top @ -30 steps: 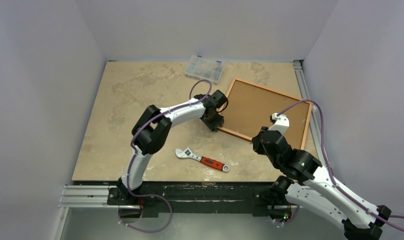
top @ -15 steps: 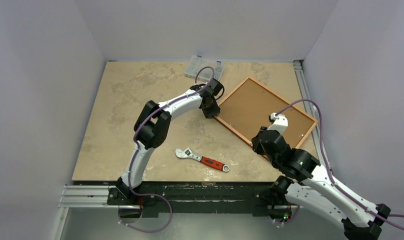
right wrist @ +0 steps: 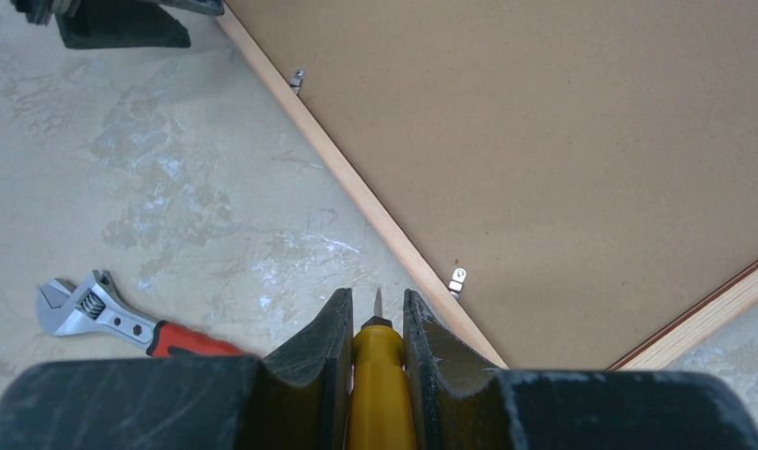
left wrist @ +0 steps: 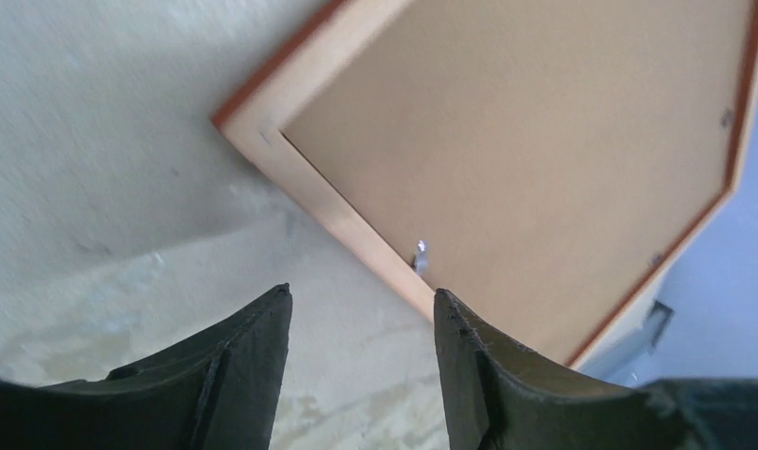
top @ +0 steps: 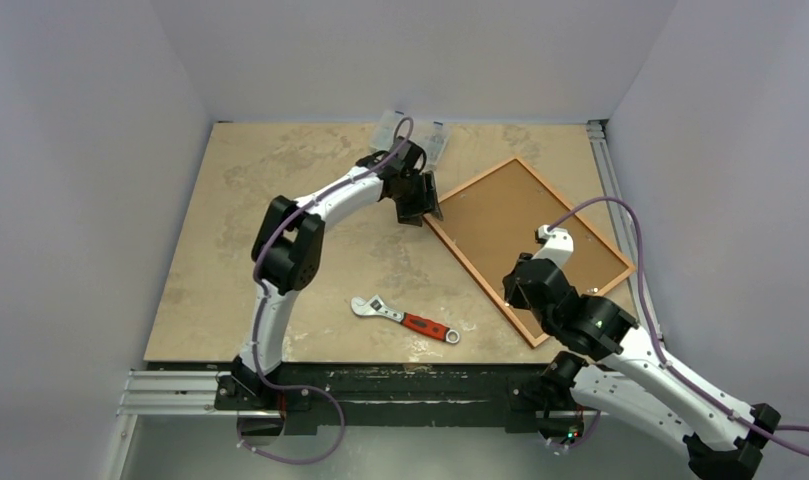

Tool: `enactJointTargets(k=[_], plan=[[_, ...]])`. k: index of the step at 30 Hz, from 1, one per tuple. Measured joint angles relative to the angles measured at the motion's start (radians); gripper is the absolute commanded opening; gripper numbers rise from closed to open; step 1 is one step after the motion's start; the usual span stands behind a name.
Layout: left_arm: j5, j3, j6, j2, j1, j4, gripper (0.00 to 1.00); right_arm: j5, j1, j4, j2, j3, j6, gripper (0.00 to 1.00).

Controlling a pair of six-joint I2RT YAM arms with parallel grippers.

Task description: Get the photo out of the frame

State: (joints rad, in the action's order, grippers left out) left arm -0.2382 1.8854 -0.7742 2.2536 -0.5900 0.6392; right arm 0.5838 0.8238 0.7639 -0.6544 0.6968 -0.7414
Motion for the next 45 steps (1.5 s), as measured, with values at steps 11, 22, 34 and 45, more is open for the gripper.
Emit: enactJointTargets(k=[11,22,34,45], plan=[[-0.130,-0.274,-0.142,-0.137,-0.063,-0.184,0.57,0.000,0.000,0.000,-0.020,0.000,0.000,0.00],[0.086,-0.227,-0.319,-0.099,-0.069,-0.133,0.57,-0.003,0.000,-0.004,-0.079,0.000,0.002,0.00],[0.250,-0.068,-0.377,0.020,-0.084,-0.038,0.30,-0.006,0.000,-0.055,-0.231,0.033,0.045,0.00],[0.235,-0.089,-0.305,0.013,-0.089,-0.074,0.00,-0.010,-0.007,-0.190,-0.446,0.149,0.172,0.00]])
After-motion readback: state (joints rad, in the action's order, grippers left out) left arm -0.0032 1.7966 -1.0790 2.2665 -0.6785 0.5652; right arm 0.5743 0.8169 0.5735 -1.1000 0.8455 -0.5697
